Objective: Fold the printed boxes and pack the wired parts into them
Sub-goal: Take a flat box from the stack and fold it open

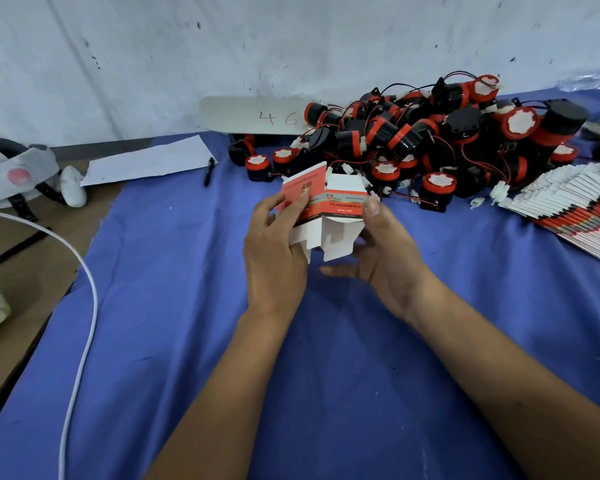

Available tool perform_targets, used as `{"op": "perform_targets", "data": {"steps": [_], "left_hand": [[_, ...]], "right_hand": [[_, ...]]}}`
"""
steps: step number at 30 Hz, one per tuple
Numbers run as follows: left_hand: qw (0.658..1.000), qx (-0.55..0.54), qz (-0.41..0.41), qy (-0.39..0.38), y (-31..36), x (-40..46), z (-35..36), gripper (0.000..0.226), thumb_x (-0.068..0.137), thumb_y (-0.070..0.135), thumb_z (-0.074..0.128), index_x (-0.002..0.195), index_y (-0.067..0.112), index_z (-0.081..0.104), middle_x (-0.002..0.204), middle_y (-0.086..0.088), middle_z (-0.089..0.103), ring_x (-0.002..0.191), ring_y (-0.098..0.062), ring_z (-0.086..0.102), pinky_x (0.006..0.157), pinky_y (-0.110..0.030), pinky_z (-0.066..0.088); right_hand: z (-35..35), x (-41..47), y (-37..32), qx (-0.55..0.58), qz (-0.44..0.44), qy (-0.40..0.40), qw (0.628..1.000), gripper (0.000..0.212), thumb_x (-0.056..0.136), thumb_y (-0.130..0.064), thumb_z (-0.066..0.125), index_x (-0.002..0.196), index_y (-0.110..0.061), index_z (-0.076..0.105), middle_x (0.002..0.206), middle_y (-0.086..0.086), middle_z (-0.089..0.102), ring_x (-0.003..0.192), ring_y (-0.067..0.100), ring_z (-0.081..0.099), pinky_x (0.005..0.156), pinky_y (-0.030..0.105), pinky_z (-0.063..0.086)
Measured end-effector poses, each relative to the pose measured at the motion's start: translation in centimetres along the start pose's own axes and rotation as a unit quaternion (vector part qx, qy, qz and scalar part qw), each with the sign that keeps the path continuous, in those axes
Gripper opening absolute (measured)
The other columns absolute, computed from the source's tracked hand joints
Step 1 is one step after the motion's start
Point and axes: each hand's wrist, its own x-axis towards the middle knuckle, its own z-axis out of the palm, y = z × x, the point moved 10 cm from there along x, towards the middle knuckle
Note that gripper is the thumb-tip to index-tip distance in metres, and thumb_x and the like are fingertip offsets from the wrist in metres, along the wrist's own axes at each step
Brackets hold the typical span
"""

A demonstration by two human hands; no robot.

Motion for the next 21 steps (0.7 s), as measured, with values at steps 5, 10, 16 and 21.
{"op": "perform_targets", "data": {"steps": [5,10,16,21], "left_hand": [[0.992,-0.052,-0.095,0.069,-2.5,-0.1,-1.6,0.066,0.073,-0.012,0.063,0.134,0.013,0.066,0.136,-0.007,0.063,0.123,-0.019,0.060,0.105,-0.030,0.050],[0.989,-0.100,-0.075,0.082,-1.1,-0.5,-1.7,0.064,0.074,-0.002,0.073,0.131,0.022,0.059,0.107,0.020,0.065,0.093,0.005,0.064,0.074,-0.010,0.050],[0.976,-0.216,-0.042,-0.010,0.9,-0.8,0.5,0.052,0.074,0.000,0.073,0.118,0.026,0.063,0.100,0.020,0.071,0.094,-0.001,0.070,0.071,-0.012,0.051],[0.969,-0.208,-0.057,-0.118,0.5,-0.8,2.4,0.064,0.073,-0.001,0.066,0.117,0.045,0.060,0.102,0.027,0.071,0.094,0.001,0.069,0.074,-0.012,0.052]], "right_hand": [[-1.8,-0.2,-2.3,-0.369,-0.129,0.052,0.919,0.093,0.086,-0.034,0.079,0.157,-0.043,0.020,0.157,-0.009,0.025,0.131,0.005,0.051,0.097,0.035,0.056],[0.6,-0.5,-0.8,-0.358,-0.104,-0.036,0.927,0.055,0.092,-0.047,0.069,0.138,-0.057,0.041,0.138,-0.033,0.042,0.129,-0.009,0.046,0.094,0.020,0.052],[0.7,-0.9,-2.1,-0.391,-0.122,-0.030,0.912,0.116,0.065,-0.061,0.083,0.157,-0.043,0.015,0.159,-0.026,0.023,0.149,0.004,0.022,0.115,0.047,0.041],[0.5,-1.0,-3.0,-0.398,-0.165,-0.018,0.902,0.104,0.077,-0.036,0.087,0.159,-0.031,0.023,0.156,-0.022,0.030,0.147,-0.002,0.025,0.114,0.043,0.043]]}}
